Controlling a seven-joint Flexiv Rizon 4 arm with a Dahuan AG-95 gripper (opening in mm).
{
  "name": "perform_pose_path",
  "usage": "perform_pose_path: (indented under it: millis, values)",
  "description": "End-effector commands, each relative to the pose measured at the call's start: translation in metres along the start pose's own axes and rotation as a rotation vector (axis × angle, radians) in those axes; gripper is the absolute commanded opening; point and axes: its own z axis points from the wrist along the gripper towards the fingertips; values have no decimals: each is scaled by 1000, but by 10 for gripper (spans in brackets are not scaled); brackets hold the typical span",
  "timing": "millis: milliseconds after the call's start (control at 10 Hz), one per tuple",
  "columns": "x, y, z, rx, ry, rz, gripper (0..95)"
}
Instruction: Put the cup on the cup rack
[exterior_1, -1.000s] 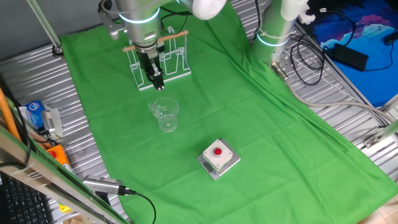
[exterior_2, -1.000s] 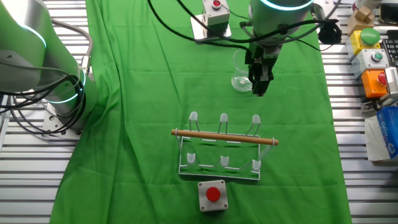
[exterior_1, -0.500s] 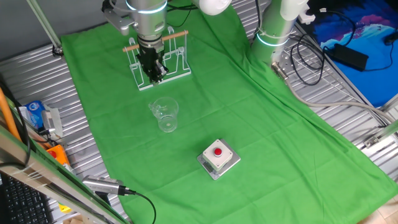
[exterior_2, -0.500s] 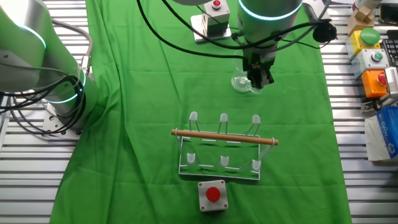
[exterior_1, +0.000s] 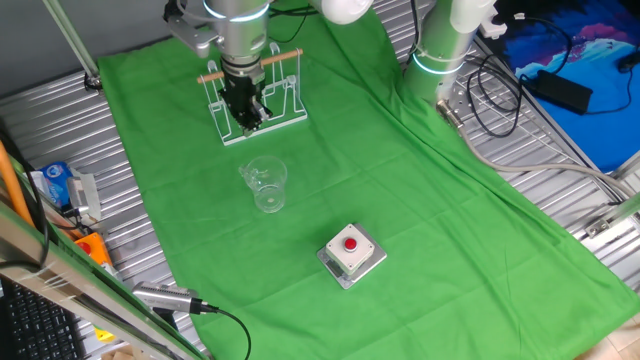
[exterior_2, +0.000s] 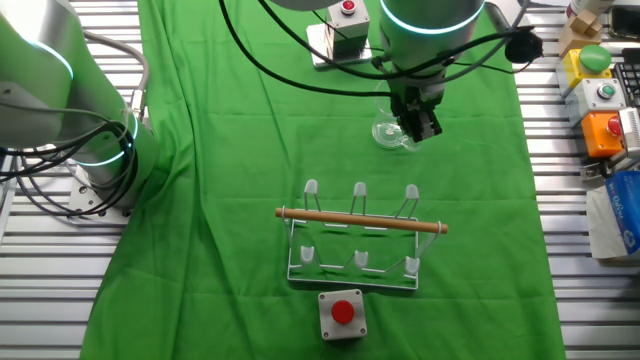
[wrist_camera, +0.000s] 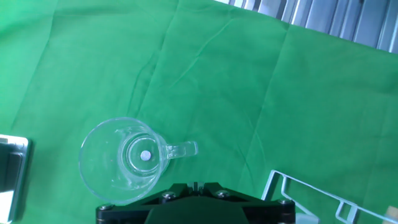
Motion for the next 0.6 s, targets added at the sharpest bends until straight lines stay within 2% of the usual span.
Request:
perform_pose_path:
  millis: [100,200,300,500,600]
  values:
    - [-1,0,0,-8,14,-26,380]
    - [-1,0,0,-12,18,-44,570]
    - [-1,0,0,-18,20,-63,570]
    - [-1,0,0,-35,21,-90,950]
    - [-1,0,0,-35,22,-99,950]
